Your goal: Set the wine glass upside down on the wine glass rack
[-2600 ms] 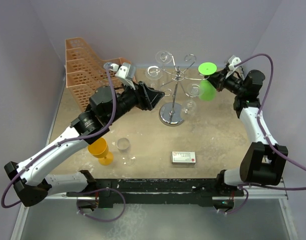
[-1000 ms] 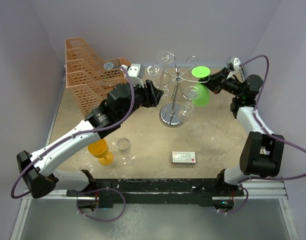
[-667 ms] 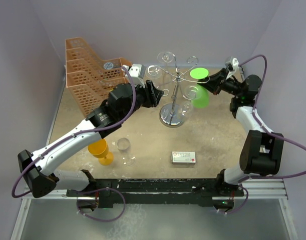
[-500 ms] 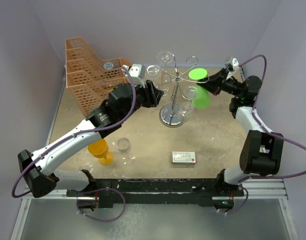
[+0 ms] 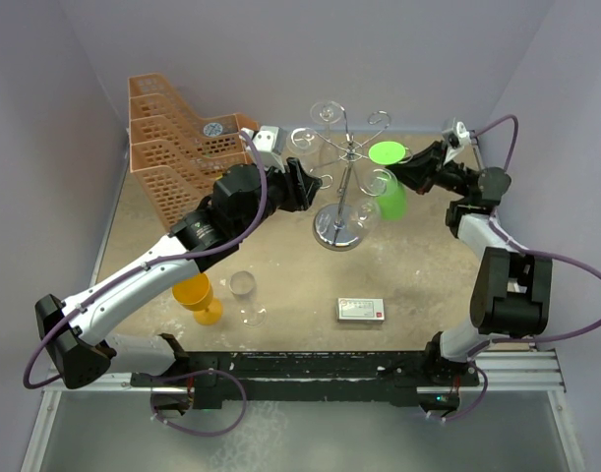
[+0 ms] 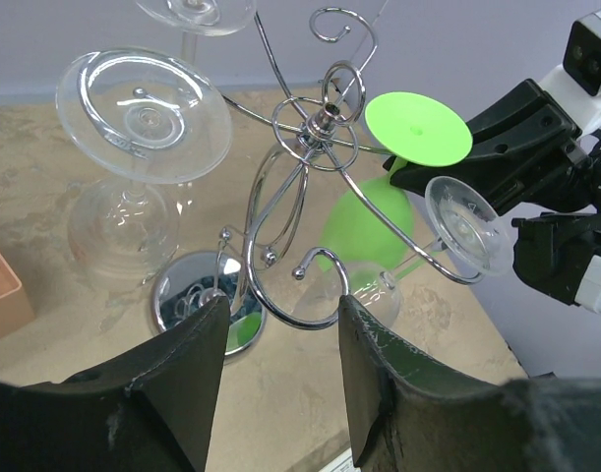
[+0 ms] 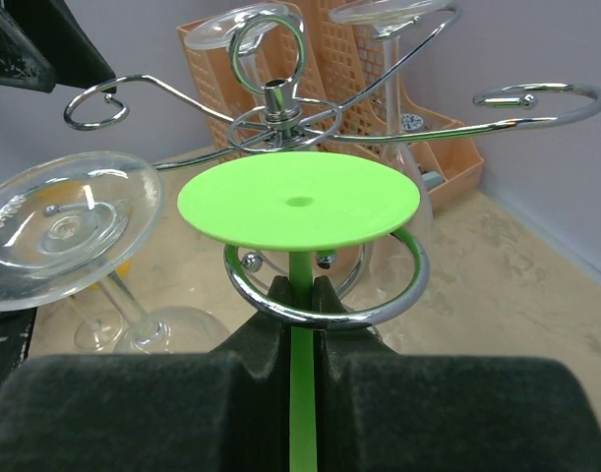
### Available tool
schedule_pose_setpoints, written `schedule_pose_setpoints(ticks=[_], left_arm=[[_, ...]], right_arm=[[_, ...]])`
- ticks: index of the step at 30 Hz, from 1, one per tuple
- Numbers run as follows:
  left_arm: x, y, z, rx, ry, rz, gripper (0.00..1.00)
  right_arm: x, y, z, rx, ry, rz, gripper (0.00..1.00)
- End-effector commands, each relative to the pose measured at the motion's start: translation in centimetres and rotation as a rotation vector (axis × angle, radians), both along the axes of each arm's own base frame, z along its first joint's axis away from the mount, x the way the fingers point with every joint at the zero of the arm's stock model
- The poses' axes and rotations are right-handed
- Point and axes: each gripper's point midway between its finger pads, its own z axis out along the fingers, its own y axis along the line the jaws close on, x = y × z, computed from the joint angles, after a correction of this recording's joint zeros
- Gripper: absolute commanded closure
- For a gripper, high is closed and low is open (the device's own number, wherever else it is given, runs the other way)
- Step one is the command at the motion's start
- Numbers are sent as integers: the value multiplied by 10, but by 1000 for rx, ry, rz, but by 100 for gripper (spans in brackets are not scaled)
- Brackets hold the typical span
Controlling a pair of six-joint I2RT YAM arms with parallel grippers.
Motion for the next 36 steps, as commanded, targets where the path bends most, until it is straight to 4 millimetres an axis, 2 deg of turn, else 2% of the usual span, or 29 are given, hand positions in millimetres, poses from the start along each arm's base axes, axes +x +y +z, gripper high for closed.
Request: schedule_pose_setpoints(ticks=[1,9,16,29,36], left_arm=[[2,2,16,-46,-32,6,55],[1,3,17,-48,-34,8,55],[0,5,17,-45,-34,10,55],[-1,7,20,-49,-39,13,55],[-2,5,21,-50,-39,6,55]], right_arm=[[-22,7,23,19,-126,42,100],[-24,6,36,28,-156,9,100],[-18,1,28,46,-123,-59,100],[1,-15,36,18,-130,-232,100],[4,-23,40,28,-138,-311,100]])
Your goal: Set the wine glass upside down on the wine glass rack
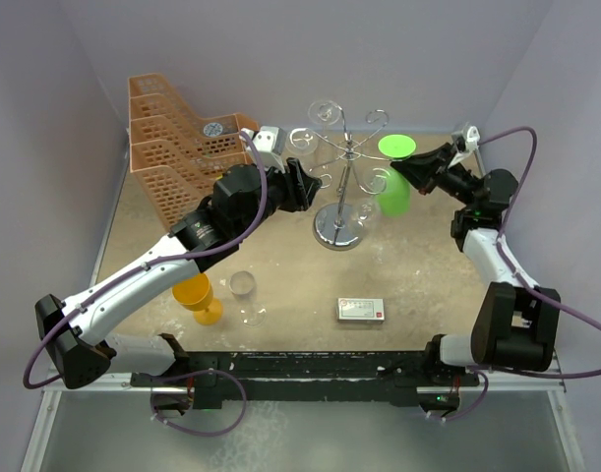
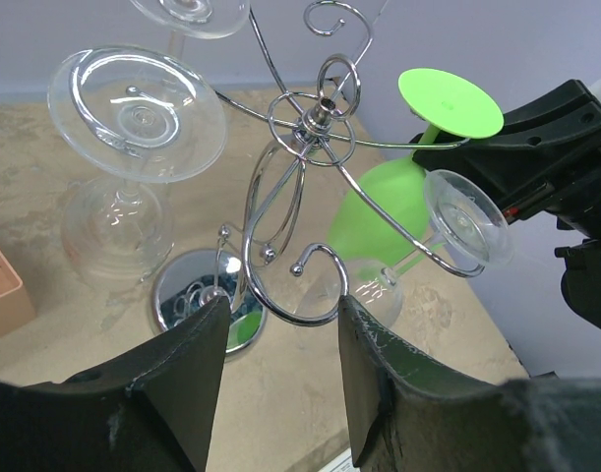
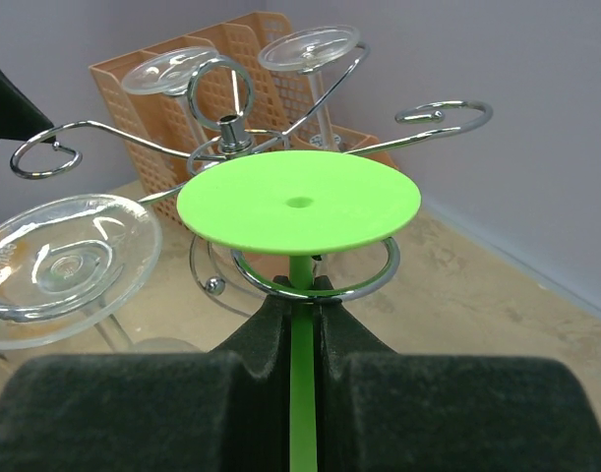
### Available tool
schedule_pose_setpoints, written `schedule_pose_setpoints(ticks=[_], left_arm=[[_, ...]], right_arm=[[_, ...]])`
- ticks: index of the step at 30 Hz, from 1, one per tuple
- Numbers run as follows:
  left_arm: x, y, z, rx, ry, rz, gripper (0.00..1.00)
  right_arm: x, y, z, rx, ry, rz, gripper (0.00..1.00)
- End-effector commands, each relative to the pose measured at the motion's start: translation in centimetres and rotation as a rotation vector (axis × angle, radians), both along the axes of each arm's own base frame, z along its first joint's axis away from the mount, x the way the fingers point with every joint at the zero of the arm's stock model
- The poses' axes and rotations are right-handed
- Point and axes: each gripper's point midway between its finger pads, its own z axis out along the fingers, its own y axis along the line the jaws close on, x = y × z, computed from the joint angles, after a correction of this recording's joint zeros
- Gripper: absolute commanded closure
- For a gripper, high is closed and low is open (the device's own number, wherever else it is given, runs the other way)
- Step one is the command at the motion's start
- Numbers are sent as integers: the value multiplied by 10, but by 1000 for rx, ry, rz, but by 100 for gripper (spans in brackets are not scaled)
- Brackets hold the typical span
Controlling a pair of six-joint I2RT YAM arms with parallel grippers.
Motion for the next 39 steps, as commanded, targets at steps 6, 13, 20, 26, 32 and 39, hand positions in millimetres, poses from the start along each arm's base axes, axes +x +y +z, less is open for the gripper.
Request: schedule_pose_setpoints(ticks=[6,13,20,26,32,39], left_arm=[[-2,7,23,-50,-43,10,55],[-2,6,22,-45,-42,8,55],[-3,7,22,-45,-42,6,55],[-4,9,23,-44,-45,8,55],[-5,10,23,-48,-43,8,55],[-5,11,25,-53,-47,11,55]], right_arm=[[4,-16,26,8,-120,-160,100],[-1,-20,28,13,-137,-206,100],[-4,-26,30,23,-145,-261,100],[-3,-33,31,39,-149,-320,100],[6,-39,28,39,-124,-361,100],[25,-44,18,2,-75,-376,100]])
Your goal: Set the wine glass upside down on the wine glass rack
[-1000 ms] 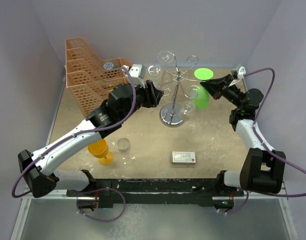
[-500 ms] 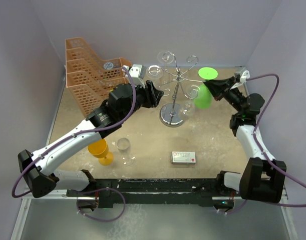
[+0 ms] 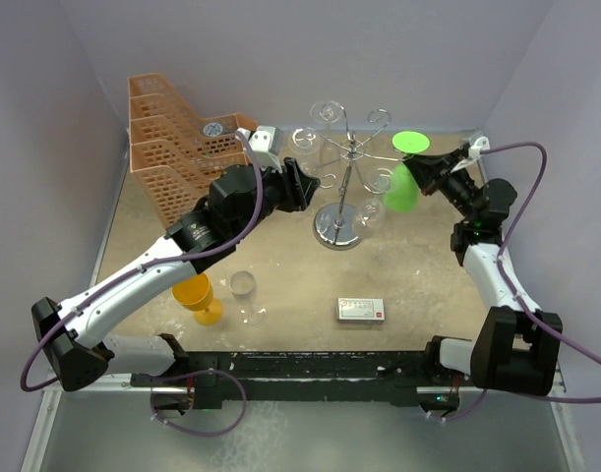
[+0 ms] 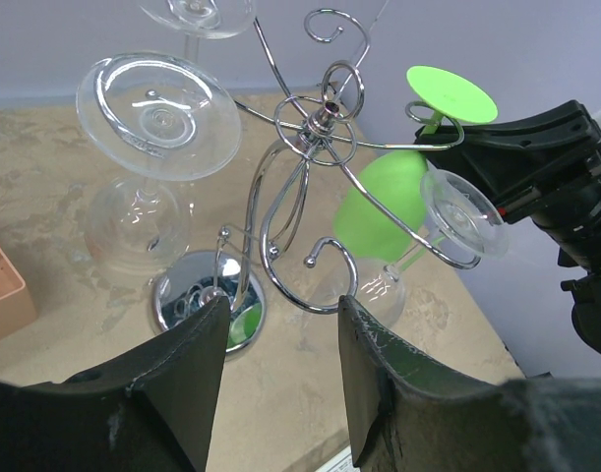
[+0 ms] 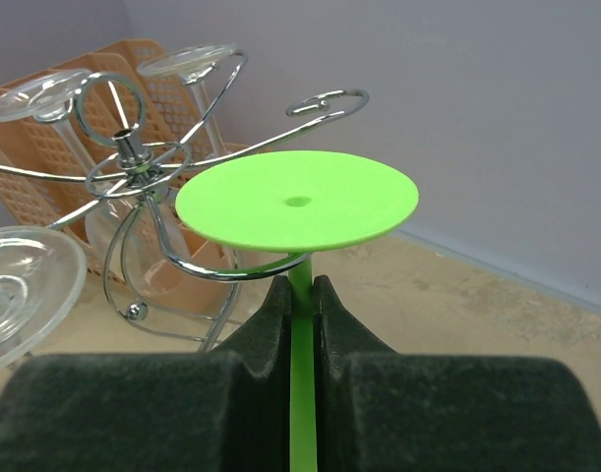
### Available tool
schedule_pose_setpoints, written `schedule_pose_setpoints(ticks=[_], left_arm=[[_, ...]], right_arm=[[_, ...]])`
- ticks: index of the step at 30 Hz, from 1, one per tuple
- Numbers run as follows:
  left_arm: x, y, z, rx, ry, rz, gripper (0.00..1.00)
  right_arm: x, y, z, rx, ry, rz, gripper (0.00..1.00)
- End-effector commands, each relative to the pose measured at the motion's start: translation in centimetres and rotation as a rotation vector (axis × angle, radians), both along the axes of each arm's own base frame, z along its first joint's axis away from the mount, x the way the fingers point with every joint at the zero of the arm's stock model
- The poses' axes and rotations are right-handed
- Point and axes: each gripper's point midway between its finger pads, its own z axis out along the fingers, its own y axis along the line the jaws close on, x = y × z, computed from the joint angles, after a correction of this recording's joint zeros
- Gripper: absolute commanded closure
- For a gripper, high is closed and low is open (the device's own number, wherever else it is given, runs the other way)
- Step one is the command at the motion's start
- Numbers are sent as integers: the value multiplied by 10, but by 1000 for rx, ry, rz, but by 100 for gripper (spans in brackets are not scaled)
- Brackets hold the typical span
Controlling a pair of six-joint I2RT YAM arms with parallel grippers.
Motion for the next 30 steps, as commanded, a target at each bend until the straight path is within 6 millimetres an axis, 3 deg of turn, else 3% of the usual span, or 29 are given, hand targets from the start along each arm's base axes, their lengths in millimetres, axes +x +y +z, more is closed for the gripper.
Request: schedule_pose_setpoints(ticks=[1,19,22,26,30], left_arm=[[-2,7,20,-47,-41,11,55],[-1,9,25,-46,-51,22,55],[-1,10,26,-47,-50,22,55],[-2,12,26,-40,-52,24,55],[-4,17,29,-35,-58,32,55]], right_arm=[[14,-8,18,-32,-49,-43,100],[15,3,5,-62,-16,48,97],[14,3,5,-59,-13,43,87],[15,0,6,-39,0,10,60],[15,-6,9,-31,15,-34,50]])
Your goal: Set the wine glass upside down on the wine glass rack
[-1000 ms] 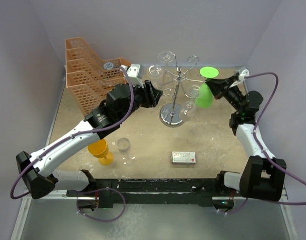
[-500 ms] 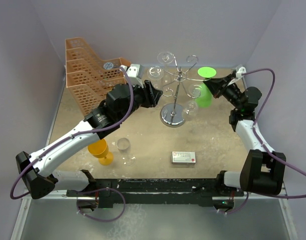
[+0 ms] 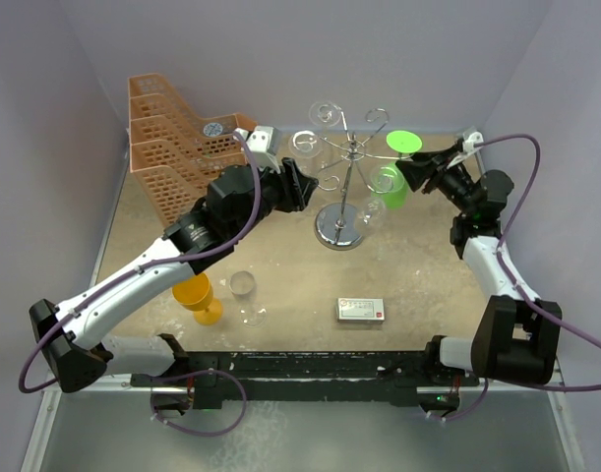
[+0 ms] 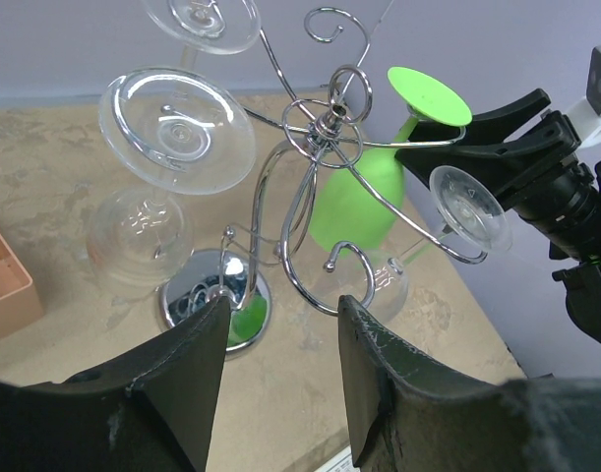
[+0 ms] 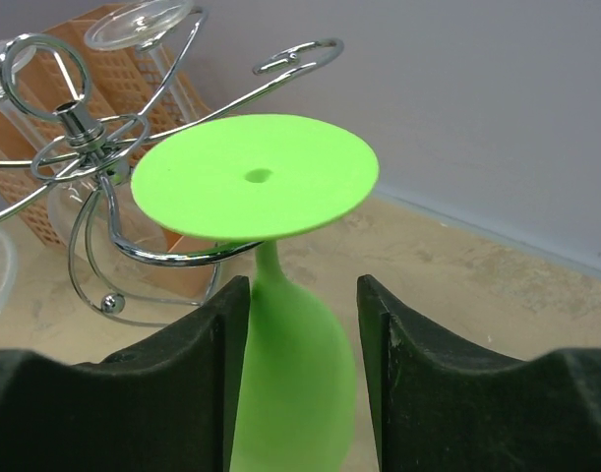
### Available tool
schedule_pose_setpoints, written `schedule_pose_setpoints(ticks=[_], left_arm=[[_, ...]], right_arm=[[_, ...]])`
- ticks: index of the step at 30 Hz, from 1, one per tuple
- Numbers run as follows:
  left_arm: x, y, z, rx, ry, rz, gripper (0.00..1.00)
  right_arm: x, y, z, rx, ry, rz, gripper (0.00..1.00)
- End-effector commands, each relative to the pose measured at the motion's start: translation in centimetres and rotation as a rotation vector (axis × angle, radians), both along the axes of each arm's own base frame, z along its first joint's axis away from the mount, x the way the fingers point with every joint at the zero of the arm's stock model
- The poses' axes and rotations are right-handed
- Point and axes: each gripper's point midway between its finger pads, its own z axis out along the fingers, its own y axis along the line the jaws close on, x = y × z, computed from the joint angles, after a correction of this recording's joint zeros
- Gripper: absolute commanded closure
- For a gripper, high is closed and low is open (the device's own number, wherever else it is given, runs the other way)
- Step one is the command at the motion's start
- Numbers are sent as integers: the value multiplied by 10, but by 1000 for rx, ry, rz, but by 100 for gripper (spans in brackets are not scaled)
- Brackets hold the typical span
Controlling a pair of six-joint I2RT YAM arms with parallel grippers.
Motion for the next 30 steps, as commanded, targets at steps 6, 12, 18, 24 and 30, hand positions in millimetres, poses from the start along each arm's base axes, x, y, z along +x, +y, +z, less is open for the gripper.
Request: schedule_pose_setpoints(ticks=[6,12,18,24,30], left_arm=[[-8,22,31,-24,-68,30,52],[-16,32,30,-3,-66,32,50],[-27,54,13,45,-29,66,47],[-41,88,-26,142,93,154,46],[-66,131,-88,313,309,263,45]], right_arm=[[-11,-16,33,18,-29,-133,43],[-24,-31,38,161,45,-260,44],[-35,-68,-7,265,370,-540,47],[-76,-75,1,335,459,-636,47],[-111,-67,32,329,412,-611,48]])
